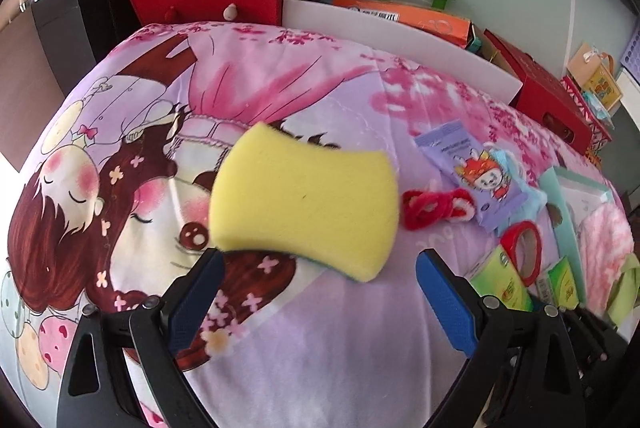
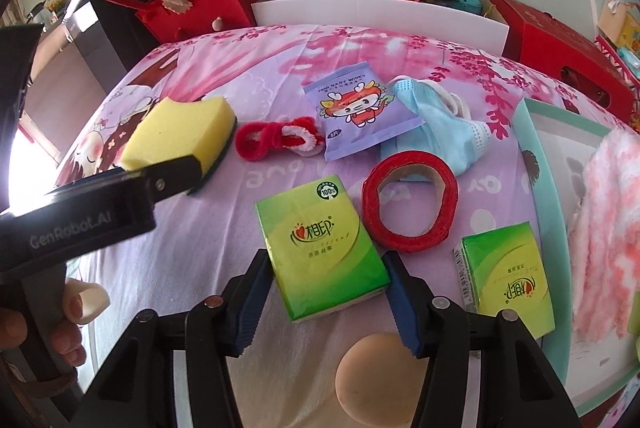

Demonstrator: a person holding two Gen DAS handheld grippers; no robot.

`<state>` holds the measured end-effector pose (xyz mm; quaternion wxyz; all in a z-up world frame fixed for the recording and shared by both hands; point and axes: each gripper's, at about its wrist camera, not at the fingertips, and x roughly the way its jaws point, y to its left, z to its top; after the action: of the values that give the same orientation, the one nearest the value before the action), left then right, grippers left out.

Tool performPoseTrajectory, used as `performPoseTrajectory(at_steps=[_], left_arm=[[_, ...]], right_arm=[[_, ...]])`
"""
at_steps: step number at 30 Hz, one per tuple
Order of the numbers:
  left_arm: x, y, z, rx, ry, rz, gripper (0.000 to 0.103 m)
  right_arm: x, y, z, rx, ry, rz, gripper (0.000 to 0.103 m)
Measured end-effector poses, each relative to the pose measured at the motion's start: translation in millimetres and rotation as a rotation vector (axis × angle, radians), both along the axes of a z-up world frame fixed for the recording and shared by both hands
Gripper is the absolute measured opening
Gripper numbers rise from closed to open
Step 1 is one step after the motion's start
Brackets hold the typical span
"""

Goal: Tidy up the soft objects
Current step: 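Grasp the yellow sponge with the left tool while the right tool grasps the green tissue pack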

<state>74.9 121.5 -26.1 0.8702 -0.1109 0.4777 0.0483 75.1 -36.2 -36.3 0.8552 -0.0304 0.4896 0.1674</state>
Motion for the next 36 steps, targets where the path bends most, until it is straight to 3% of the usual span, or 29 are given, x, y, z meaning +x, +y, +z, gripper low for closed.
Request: performPoseTrajectory(at_steps=[4, 7, 9, 11, 13, 15, 17, 28, 36], left_arm=[[5.4, -6.2, 2.0, -0.008, -0.016, 0.013, 0.096], [11.4, -15.2, 0.0, 0.035, -0.007, 0.016, 0.094], [13.6, -18.1, -1.5, 0.053, -0.001, 0.020, 0.079], [15.5, -18.7, -2.9, 0.066, -0.003, 0.041, 0.070], [16.8, -16.5, -4.6, 0.064, 0.000, 0.063, 0.068], [17.9, -15.0, -7.3, 0.071, 0.007, 0.078, 0.052], [18.3, -15.1, -9.3, 0.075, 0.012, 0.076, 0.047], [15.7, -17.3, -2.0, 0.034, -0.018, 0.059, 0.044], [5.6, -17.7, 27.0, 0.047, -0.095, 0.066, 0.044]], right_arm=[[0.1, -2.2, 1.3, 0.008, 0.002, -0.006, 0.059], [0.8, -4.0, 1.4, 0.016, 0.006, -0.009, 0.059], [1.1, -5.0, 1.5, 0.023, 0.008, -0.010, 0.059], [1.5, -5.9, 1.6, 0.028, 0.010, -0.010, 0.059], [1.4, -7.1, 2.0, 0.035, 0.012, -0.011, 0.059], [1.8, -7.6, 2.0, 0.041, 0.014, -0.012, 0.059], [2.1, -8.3, 2.0, 0.046, 0.017, -0.012, 0.059], [0.9, -12.5, 3.0, 0.075, 0.008, -0.019, 0.058], [-5.2, -27.5, 26.6, 0.125, -0.055, -0.047, 0.058]])
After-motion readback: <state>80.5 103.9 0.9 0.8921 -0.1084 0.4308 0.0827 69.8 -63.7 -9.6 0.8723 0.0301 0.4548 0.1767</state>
